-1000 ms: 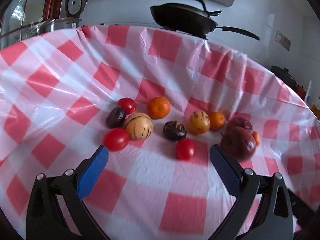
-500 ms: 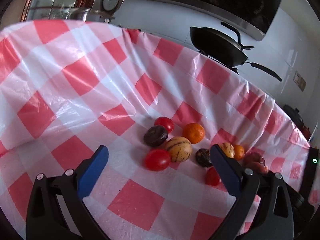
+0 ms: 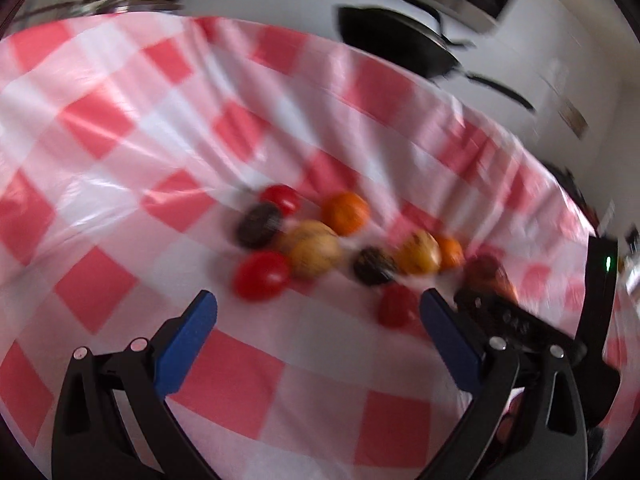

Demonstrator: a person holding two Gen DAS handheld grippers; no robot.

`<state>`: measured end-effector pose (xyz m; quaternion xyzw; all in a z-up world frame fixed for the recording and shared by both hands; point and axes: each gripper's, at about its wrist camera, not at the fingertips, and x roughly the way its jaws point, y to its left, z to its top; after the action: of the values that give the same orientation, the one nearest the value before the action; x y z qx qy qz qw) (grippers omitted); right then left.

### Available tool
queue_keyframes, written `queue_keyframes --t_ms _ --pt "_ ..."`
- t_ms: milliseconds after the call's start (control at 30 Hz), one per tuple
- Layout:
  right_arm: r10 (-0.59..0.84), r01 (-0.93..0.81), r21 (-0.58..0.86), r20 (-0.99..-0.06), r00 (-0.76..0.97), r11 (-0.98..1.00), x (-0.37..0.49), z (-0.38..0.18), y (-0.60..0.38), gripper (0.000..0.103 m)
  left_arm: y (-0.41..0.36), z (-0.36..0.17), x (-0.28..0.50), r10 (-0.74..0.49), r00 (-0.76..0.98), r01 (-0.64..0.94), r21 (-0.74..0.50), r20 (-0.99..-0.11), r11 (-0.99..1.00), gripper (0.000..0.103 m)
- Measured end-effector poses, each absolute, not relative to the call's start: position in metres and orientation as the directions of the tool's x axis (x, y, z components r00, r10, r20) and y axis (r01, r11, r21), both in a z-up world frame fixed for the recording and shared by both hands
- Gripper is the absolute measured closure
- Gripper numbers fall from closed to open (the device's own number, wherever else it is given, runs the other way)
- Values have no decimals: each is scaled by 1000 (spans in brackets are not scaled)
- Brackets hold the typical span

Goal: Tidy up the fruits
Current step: 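Grasp the red apple with the right tool while the left tool grasps a red tomato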

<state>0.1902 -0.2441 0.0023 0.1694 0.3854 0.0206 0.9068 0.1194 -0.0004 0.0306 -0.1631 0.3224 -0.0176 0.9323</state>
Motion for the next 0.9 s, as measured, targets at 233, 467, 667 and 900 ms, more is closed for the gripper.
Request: queue_keyframes --t_ms 233,467,667,900 --pt "203 235 600 -570 796 765 163 -10 -314 44 -40 29 128 -215 755 56 -266 -619 962 2" --pt "252 251 754 -482 839 607 158 -20 -349 44 -79 18 174 -174 690 63 -181 -702 981 28" --pt "237 231 726 -480 844 648 160 -15 -340 44 -85 7 197 -105 632 25 -115 -768 993 51" --pt "217 206 670 -491 844 713 163 -5 -324 44 -88 11 195 -86 637 64 -59 -766 996 72"
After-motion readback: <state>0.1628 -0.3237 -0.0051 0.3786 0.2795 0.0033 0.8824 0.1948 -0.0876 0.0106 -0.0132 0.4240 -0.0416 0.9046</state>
